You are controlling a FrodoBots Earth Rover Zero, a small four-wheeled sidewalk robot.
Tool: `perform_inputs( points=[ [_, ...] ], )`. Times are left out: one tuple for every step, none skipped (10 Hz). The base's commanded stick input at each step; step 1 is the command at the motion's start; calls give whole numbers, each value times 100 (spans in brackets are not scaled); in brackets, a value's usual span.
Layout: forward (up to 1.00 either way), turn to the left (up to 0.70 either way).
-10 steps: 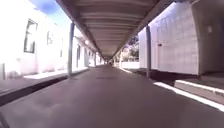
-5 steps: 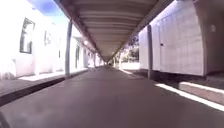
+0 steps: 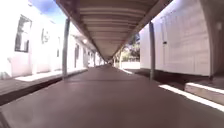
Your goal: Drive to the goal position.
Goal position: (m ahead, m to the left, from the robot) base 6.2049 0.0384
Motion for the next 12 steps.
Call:
perform_inputs(
  points=[
    [50,0],
    [50,0],
    [50,0],
    [50,0],
    [50,0],
    [50,0],
    [50,0],
    [50,0],
    [50,0],
    [50,0],
    [50,0],
    [50,0]
  ],
)
